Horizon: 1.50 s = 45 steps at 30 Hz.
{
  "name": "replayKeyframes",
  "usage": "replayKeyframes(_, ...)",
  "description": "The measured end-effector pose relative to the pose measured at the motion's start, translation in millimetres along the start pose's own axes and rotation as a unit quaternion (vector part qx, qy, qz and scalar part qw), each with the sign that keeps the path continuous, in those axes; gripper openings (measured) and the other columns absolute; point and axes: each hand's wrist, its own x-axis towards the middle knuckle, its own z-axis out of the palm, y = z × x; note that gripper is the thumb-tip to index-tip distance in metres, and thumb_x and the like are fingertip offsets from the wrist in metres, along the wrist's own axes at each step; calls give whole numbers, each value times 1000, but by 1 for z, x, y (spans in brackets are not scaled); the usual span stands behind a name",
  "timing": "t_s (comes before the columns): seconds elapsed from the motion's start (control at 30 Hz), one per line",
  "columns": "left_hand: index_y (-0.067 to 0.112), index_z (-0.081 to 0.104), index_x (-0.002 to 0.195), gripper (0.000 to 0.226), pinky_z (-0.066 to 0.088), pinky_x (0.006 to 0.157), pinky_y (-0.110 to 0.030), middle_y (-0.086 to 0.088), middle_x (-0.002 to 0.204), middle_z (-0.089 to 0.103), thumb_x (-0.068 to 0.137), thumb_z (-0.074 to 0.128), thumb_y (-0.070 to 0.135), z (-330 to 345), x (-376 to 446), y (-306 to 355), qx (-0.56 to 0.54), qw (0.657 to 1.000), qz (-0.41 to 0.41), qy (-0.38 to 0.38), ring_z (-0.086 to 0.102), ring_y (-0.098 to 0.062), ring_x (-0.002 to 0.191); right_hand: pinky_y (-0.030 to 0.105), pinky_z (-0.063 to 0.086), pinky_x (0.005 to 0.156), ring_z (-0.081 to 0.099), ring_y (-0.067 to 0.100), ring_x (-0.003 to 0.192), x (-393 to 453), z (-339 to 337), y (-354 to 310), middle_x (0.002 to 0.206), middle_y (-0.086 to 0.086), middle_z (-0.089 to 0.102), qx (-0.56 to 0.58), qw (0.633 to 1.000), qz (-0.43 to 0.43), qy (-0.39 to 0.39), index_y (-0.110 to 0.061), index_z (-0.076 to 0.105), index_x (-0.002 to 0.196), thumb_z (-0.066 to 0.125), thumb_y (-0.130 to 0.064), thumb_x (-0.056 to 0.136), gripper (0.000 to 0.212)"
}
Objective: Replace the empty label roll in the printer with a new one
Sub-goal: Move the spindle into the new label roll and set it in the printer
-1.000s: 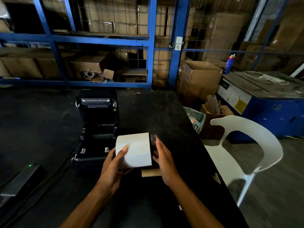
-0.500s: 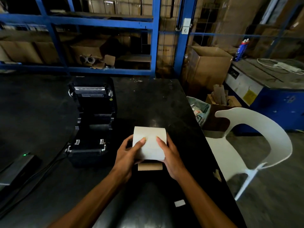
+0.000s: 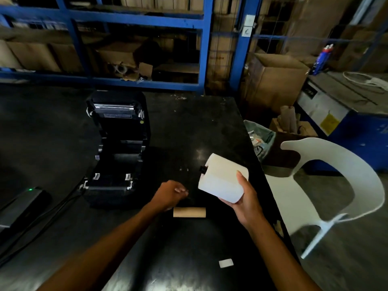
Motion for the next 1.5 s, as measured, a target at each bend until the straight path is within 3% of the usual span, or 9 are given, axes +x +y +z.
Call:
replayKeyframes(0.17,17,68,105,31,51,83,-31,-3,110,70,78,74,31,1,25,-6,176,984,-6,-33,65,-19,101,48,53,82,61,30,108,0,-12,-5,117,9,66,14,1000,-4,4,-20,55,127,58,-35,89,41)
replayKeyframes(0.4,18,69,109,42,49,82,-32,-3,109,70,71,81,31,2,49,5,264,947,54,-172,66,-21,100,49,54,82,62,30,105,-1,-8,-3,114,11,67,23,1000,-1,3,-21,57,122,58,-33,89,35)
replayKeyframes(0.6,15,67,105,38,45,76,-26,-6,110,69,70,81,18,7,61,-7,289,938,53,-181,65,-23,100,53,51,88,61,32,109,2,-5,-4,117,14,65,16,1000,-2,-7,-18,55,125,57,-31,90,37)
replayKeyframes(0.73,15,61,87,25,45,68,-22,-5,93,66,71,80,12,4,63,-17,189,970,46,-148,62,-20,87,53,52,87,61,33,109,7,-3,-4,117,14,65,19,1000,9,-13,-18,57,124,59,-33,86,41)
replayKeyframes(0.83,26,51,67,33,42,57,-14,8,71,57,74,78,8,-5,55,-14,23,998,58,-2,58,-10,69,48,56,79,63,30,105,11,1,-2,112,11,69,8,1000,8,-15,-19,59,121,64,-37,76,49)
replayKeyframes(0.93,23,59,68,26,48,54,-11,6,62,63,72,81,10,-14,42,1,-205,966,25,157,61,-1,56,46,57,75,65,28,103,15,6,1,109,9,71,7,1000,11,-13,-20,61,119,67,-40,73,51)
replayKeyframes(1.03,19,67,76,12,52,55,-17,1,61,71,77,78,12,-17,27,15,-371,910,20,182,68,-8,59,48,55,80,65,28,105,16,11,5,112,9,70,-9,1000,8,-13,-21,61,120,66,-38,80,44)
replayKeyframes(1.27,23,70,87,21,56,66,-17,3,77,77,86,66,3,-23,-2,35,-418,886,76,188,72,-9,77,44,55,72,67,24,100,9,27,4,100,1,75,-34,999,-11,-39,-26,65,109,64,-34,85,26)
replayKeyframes(1.5,27,73,94,35,52,75,-12,9,93,77,87,60,-5,-30,-33,40,-446,867,140,173,70,-5,92,41,56,69,68,23,100,-10,41,1,104,2,74,-56,995,-37,-77,-29,65,110,63,-34,85,25)
